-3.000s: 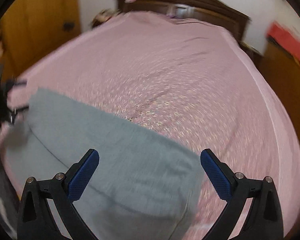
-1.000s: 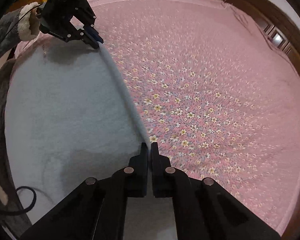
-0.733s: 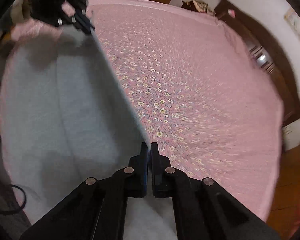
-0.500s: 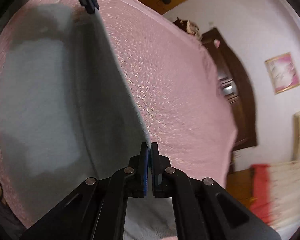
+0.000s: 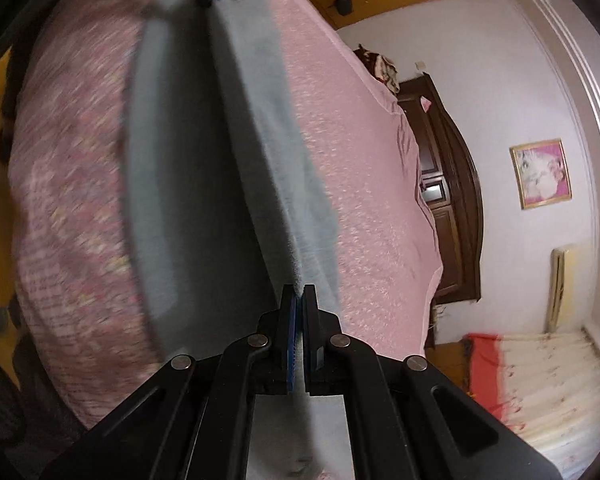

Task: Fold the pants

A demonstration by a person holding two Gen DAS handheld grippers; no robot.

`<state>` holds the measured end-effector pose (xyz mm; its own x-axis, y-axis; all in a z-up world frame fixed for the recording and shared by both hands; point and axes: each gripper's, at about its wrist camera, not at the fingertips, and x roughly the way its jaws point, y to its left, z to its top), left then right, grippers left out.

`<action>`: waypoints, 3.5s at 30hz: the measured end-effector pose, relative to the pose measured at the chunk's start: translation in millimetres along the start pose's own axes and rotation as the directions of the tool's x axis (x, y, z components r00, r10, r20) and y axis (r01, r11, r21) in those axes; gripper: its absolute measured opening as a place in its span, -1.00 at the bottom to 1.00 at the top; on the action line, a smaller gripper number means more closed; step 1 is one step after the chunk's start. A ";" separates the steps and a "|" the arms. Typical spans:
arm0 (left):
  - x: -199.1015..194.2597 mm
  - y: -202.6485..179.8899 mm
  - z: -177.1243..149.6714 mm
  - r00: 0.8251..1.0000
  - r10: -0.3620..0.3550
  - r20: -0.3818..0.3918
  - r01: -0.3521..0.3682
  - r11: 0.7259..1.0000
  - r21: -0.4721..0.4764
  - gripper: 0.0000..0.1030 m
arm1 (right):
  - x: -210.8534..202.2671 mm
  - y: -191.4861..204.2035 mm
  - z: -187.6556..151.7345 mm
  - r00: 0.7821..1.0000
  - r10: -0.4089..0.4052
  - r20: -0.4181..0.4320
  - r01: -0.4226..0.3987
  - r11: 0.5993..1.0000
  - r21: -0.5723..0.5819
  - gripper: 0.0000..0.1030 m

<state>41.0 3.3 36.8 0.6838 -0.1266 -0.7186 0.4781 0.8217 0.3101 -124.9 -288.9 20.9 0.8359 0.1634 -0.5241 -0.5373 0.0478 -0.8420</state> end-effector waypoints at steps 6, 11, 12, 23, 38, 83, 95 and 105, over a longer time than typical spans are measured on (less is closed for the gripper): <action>3.5 -20.7 -18.6 1.000 0.006 -0.021 -0.005 0.999 0.036 -0.95 | 4.5 31.5 0.9 0.998 -0.064 -0.009 0.063 0.996 -0.058 -0.93; 8.1 -37.3 -30.5 0.999 0.031 -0.024 -0.029 0.996 0.083 -0.95 | 4.1 49.0 -3.1 0.988 -0.150 0.022 0.151 0.979 -0.139 -0.93; 8.2 -40.6 -31.9 0.999 0.041 -0.023 -0.038 0.995 0.097 -0.95 | 4.0 53.6 -3.4 0.987 -0.158 0.027 0.160 0.973 -0.167 -0.93; 17.9 -63.0 -47.2 0.997 0.068 -0.042 -0.060 0.982 0.181 -0.95 | 8.6 75.9 -10.0 0.986 -0.159 0.042 0.164 0.957 -0.239 -0.94; 6.0 -74.7 -46.2 0.995 0.094 -0.011 -0.090 0.971 0.220 -0.96 | -20.3 104.5 -36.2 0.987 -0.146 0.063 0.156 0.965 -0.211 -0.94; 53.6 -53.6 -28.2 0.981 -0.077 0.176 0.133 0.935 -0.329 0.42 | 9.6 -44.9 -347.5 0.885 0.185 0.427 -0.248 -0.589 0.769 -0.28; 51.9 -55.7 -34.4 0.981 -0.071 0.181 0.127 0.939 -0.320 0.43 | 25.9 -25.3 -382.1 0.888 0.220 0.404 -0.179 -0.643 0.745 -0.28; 51.8 -58.5 -35.9 0.982 -0.065 0.178 0.119 0.943 -0.311 0.45 | 4.6 -34.1 -367.6 0.919 0.208 0.334 -0.179 -0.534 0.826 -0.58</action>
<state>28.6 -31.4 -40.9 0.7384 -0.2768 -0.6149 0.3608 0.9326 0.0134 -61.4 -652.1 0.2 0.6187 0.4895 -0.6144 0.0439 0.7594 0.6492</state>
